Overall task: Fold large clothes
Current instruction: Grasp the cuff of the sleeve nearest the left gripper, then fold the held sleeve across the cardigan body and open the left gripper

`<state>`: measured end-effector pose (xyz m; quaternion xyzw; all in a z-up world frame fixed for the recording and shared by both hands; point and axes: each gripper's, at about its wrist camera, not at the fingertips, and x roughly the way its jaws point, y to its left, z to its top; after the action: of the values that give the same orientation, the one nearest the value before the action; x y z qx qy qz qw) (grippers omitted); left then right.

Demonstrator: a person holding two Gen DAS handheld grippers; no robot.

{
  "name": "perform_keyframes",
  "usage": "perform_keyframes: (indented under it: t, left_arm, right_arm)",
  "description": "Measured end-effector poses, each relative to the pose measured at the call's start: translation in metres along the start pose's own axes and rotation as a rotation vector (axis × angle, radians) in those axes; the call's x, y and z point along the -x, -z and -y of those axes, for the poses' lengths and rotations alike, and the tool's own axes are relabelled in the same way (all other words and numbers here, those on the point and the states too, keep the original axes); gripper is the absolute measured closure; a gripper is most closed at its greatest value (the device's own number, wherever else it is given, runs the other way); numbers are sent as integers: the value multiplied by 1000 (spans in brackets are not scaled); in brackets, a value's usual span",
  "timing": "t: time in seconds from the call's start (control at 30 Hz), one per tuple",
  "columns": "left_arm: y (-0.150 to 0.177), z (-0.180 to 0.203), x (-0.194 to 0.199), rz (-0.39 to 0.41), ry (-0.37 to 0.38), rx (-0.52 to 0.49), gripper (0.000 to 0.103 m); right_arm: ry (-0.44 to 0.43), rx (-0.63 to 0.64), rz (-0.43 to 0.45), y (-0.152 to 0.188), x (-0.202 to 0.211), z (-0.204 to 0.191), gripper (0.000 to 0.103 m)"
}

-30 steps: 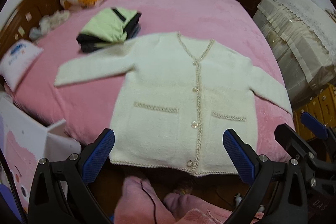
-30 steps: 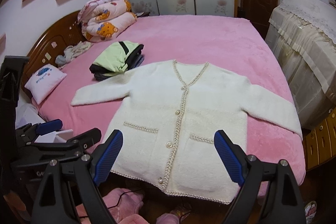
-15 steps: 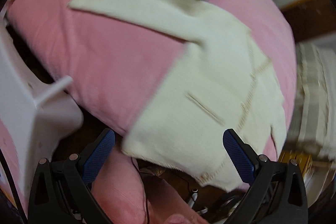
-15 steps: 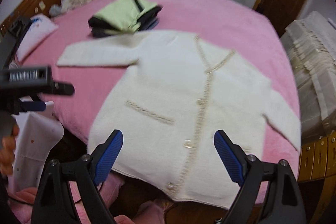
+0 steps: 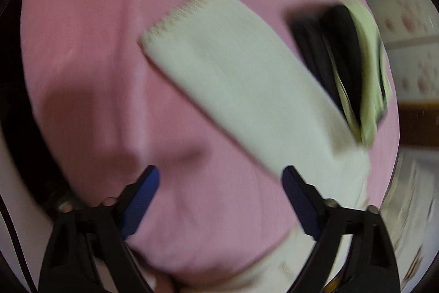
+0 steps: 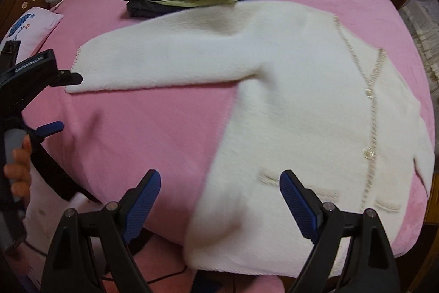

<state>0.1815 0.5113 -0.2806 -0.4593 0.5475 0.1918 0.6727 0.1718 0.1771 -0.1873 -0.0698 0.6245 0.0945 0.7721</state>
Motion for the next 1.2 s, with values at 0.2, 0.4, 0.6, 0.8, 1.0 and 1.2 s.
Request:
perform_keyframes:
  t: [0.2,0.4,0.6,0.8,1.0,1.2]
  left_arm:
    - [-50,-41,-33,68,31,169,36]
    - [-79,-62,-54,146,126,240,37]
    - [-84,-59,-49,217,119,201,84]
    - [-71,-51,-19,299,145,145,94]
    - [-45,-14,38,430,387,19,95]
    - [5,50,90,500,540,-189,95]
  right_arm:
    - [-30,72,-39,-28,-35,-40,14]
    - [5,91,-55,-36,-56,-50,14]
    - [1,47,-94,-34,-69,-45,14]
    - [-5,-3,-86,-27,-73,-29,14]
    - [-37,-50,-57,-16,-65,0,14]
    - [-82,-101,-17,-2,-51,46,14]
